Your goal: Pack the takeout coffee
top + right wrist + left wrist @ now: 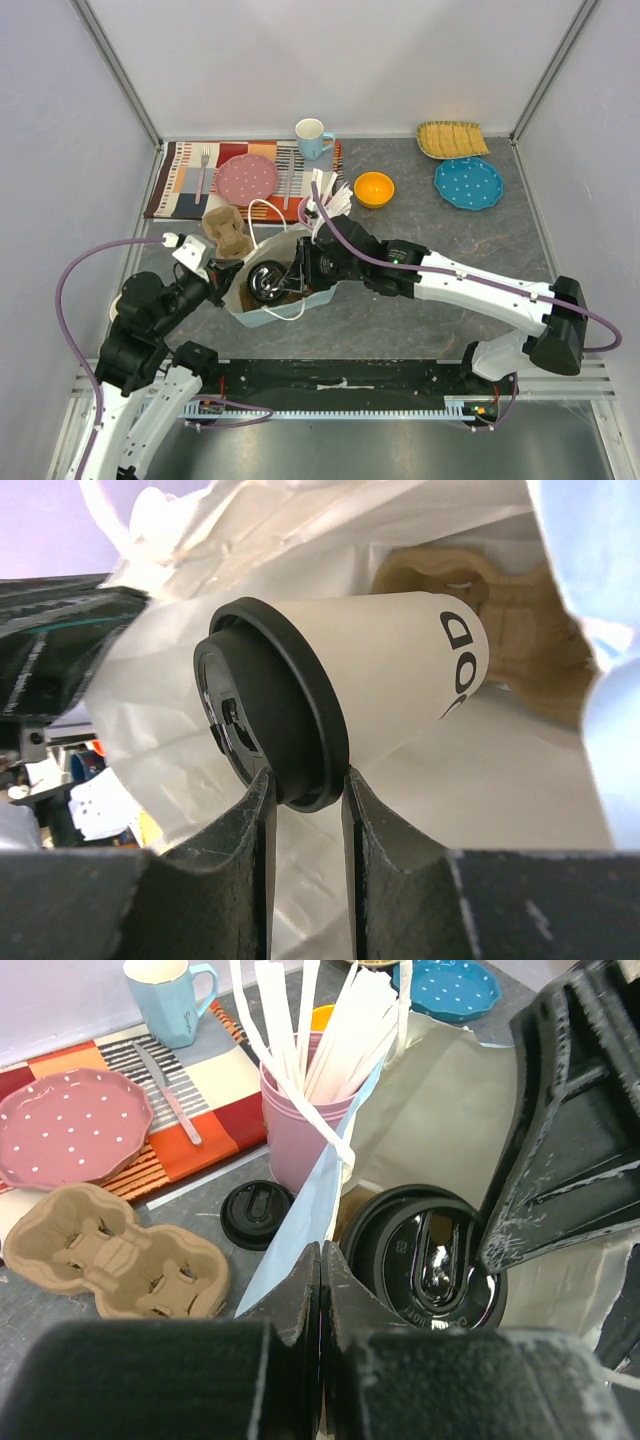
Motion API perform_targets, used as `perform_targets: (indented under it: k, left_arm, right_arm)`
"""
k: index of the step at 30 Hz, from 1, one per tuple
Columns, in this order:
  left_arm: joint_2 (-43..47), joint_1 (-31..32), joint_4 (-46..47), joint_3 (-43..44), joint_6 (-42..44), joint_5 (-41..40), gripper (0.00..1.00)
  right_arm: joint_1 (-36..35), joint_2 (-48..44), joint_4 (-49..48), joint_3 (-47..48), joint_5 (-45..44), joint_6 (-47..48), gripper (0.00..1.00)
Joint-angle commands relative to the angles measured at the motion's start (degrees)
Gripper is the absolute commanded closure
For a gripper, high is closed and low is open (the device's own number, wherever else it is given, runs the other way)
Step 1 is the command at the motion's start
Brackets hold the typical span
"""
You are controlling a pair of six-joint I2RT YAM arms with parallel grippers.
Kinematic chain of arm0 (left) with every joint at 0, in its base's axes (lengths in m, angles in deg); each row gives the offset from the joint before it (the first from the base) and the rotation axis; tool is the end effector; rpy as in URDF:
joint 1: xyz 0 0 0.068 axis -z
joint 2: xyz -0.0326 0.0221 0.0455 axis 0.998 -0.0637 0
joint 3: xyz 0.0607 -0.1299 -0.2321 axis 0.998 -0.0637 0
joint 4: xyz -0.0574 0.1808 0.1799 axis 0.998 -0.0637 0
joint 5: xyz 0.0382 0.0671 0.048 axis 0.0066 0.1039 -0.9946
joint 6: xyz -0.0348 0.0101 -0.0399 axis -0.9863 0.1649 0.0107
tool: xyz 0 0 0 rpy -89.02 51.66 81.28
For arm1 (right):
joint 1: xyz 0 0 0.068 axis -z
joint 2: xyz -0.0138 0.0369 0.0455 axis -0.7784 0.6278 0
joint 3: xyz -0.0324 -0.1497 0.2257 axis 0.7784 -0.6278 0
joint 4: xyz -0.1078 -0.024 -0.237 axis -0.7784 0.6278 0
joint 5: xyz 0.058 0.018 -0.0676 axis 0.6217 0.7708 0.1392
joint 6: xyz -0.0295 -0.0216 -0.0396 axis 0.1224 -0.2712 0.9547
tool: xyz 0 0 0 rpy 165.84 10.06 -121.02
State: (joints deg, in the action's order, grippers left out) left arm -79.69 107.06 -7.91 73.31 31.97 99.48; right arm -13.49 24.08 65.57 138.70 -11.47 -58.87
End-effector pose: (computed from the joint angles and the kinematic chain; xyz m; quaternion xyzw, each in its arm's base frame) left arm 0.0640 -0.0342 0.3392 0.2180 0.7226 -0.2181 0.6186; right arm 0.1394 0.2996 0.3361 -0.1215 0.8698 0.4196 0.2295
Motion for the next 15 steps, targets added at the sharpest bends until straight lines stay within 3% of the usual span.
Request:
perform_targets:
  k: [1,4,5,7,8,11,15]
  left_arm:
    - [-2.61,-0.06,0.45,0.81,-3.09,-0.16,0.98]
    - [-4.45,-0.05,0.8,1.78,-3.35,0.64,0.94]
    - [-4.89,-0.06,0.89,2.48,-3.01,0.47,0.82]
    - [-6.12,-0.06,0.89,3.62,-1.34,-0.06,0.71]
    - [-6.56,-0.06,0.89,4.93,-0.98,-0.15,0.61]
    - [-7.88,-0.06,0.45,7.39,-0.54,-0.32,0.45]
    - [-9.29,-0.06,-0.08,9.77,-1.68,0.37,0.39]
  right_arm:
    - [0.7,-3.74,-5.25,-1.79,2.93,-4.1,1.0]
    - [1.14,-4.62,-4.98,-2.15,2.67,-6.29,1.0]
    - [1.32,-4.8,-4.98,-2.23,2.49,-6.82,1.0]
    - [1.58,-5.24,-4.63,-2.15,1.44,-7.88,1.0]
    - [1.75,-5.33,-4.46,-2.15,1.0,-8.58,1.0]
    - [2.28,-5.68,-3.4,-2.15,-0.4,-9.64,1.0]
    - [3.16,-6.12,-3.05,-2.67,-2.25,-11.13,1.0]
